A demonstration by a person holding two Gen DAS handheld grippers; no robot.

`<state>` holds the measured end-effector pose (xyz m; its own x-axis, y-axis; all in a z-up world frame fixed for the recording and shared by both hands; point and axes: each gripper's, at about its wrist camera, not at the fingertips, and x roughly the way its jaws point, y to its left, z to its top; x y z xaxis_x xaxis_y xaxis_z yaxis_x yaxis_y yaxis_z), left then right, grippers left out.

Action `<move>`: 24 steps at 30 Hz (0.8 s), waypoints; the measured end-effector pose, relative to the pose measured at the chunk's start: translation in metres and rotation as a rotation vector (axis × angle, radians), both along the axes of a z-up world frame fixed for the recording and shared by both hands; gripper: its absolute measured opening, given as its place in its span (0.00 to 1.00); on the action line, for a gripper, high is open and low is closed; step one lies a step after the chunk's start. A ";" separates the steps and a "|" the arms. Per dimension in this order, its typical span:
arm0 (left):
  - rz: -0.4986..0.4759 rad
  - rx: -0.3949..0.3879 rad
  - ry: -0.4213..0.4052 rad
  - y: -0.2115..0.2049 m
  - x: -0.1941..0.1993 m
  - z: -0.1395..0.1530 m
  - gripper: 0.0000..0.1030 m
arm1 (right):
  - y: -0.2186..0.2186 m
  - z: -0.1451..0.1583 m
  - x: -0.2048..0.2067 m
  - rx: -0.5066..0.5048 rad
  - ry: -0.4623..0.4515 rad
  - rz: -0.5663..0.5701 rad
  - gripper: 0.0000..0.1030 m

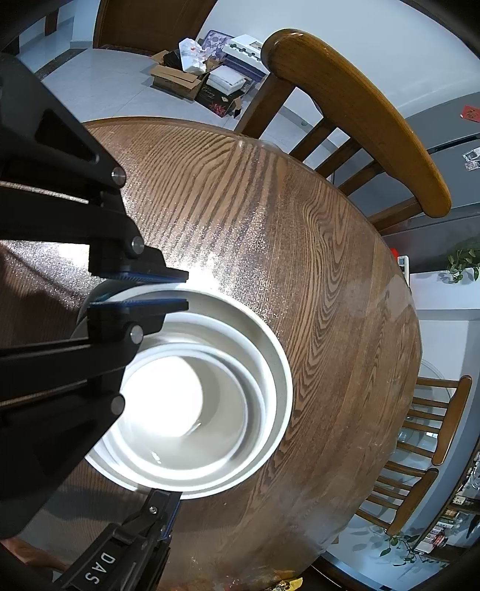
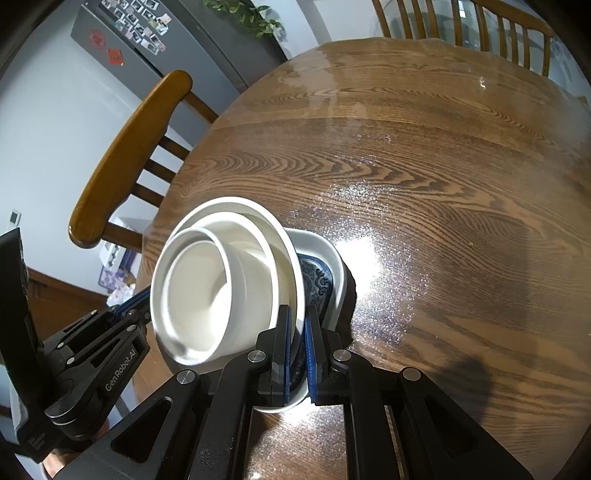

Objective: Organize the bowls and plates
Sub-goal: 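Lower the nested bowls onto the teal dish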

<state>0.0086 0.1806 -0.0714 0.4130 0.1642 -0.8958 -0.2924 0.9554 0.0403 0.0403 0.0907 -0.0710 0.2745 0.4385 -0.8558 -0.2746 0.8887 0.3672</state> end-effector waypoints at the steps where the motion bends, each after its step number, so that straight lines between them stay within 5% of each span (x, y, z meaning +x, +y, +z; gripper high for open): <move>1: -0.001 0.001 0.000 0.000 0.000 0.000 0.03 | 0.000 0.000 0.000 0.001 0.001 -0.001 0.10; 24: -0.016 0.009 -0.003 -0.002 0.009 0.001 0.03 | -0.001 -0.002 0.005 0.000 0.008 -0.018 0.10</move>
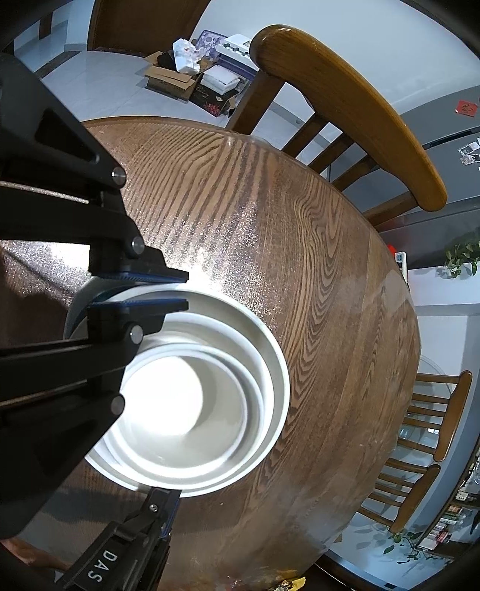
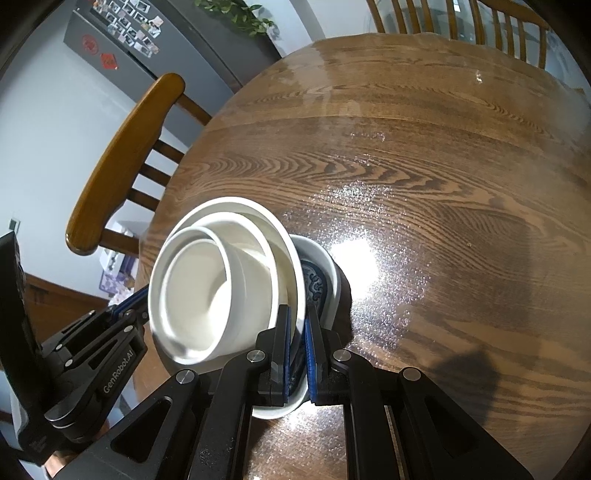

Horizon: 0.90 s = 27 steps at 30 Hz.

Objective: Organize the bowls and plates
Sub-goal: 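Lower the nested bowls onto the teal dish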

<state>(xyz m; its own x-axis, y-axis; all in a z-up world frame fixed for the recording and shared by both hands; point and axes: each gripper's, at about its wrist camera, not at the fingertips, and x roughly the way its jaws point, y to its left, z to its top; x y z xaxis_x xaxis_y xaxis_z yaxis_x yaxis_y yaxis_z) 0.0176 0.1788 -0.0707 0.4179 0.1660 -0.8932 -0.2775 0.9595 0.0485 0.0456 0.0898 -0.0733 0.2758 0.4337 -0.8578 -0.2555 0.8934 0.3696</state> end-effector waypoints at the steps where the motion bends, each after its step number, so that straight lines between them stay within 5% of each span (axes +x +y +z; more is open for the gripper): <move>1: 0.000 0.000 -0.001 0.000 0.001 0.000 0.03 | 0.000 0.000 0.000 -0.003 -0.003 -0.001 0.10; 27: 0.008 -0.018 -0.008 0.001 0.003 -0.003 0.04 | 0.005 0.005 -0.001 -0.054 -0.073 0.000 0.10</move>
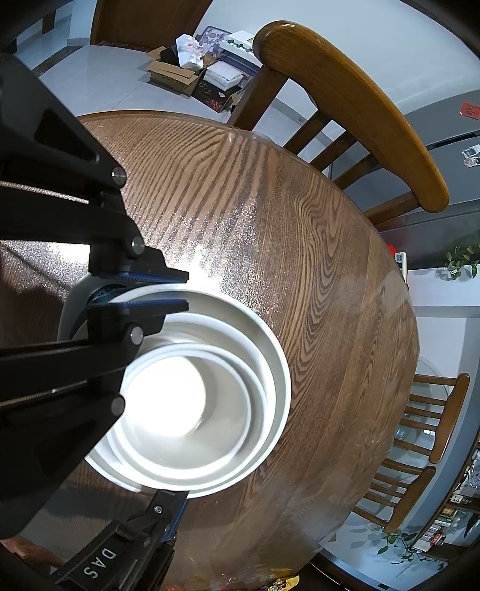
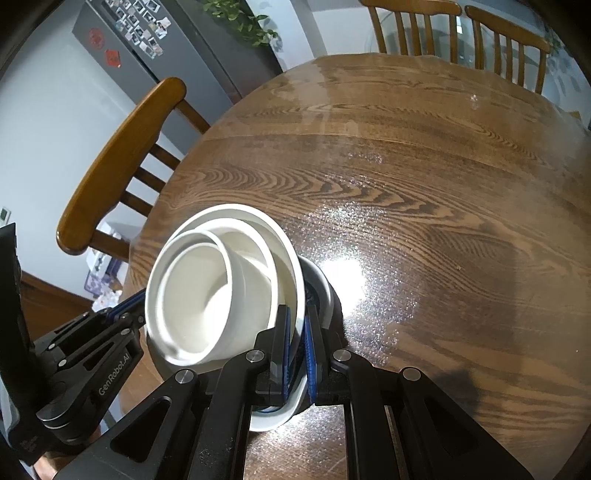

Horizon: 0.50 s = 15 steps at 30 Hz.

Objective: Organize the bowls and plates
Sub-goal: 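Lower the nested bowls onto the teal dish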

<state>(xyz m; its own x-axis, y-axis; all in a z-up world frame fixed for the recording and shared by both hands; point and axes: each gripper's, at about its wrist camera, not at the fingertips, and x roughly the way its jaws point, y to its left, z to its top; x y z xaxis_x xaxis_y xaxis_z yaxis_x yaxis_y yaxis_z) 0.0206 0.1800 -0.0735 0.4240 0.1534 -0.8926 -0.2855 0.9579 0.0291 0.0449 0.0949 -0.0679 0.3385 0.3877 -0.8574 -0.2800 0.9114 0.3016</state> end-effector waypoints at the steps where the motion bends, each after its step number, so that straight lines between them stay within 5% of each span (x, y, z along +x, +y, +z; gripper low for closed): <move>1: 0.000 0.001 0.000 0.000 0.000 0.000 0.05 | 0.000 0.000 0.000 -0.001 -0.001 0.000 0.10; 15: 0.004 -0.012 0.005 0.001 -0.001 -0.002 0.08 | -0.002 0.003 -0.001 -0.007 -0.011 -0.004 0.10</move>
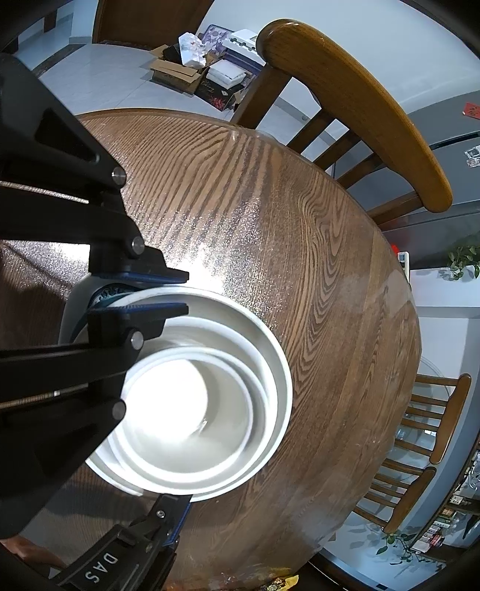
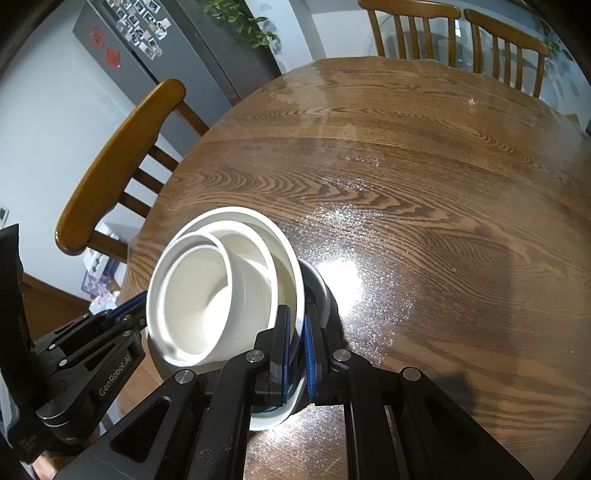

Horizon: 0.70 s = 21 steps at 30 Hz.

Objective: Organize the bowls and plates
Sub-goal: 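Lower the nested bowls onto the teal dish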

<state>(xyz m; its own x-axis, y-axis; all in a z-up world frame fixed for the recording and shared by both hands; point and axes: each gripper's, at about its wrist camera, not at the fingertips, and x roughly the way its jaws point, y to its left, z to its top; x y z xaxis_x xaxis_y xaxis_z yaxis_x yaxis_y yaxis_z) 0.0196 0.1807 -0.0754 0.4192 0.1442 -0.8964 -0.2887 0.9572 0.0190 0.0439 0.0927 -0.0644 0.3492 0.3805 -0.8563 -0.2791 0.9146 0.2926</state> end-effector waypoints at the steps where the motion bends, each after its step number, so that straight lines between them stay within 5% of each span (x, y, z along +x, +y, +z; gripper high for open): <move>1: 0.000 -0.001 0.000 0.000 0.000 0.000 0.08 | 0.000 0.000 0.000 -0.001 -0.001 0.000 0.10; 21: 0.011 -0.013 0.002 0.004 -0.003 0.000 0.15 | -0.002 0.001 -0.001 0.005 0.001 -0.006 0.10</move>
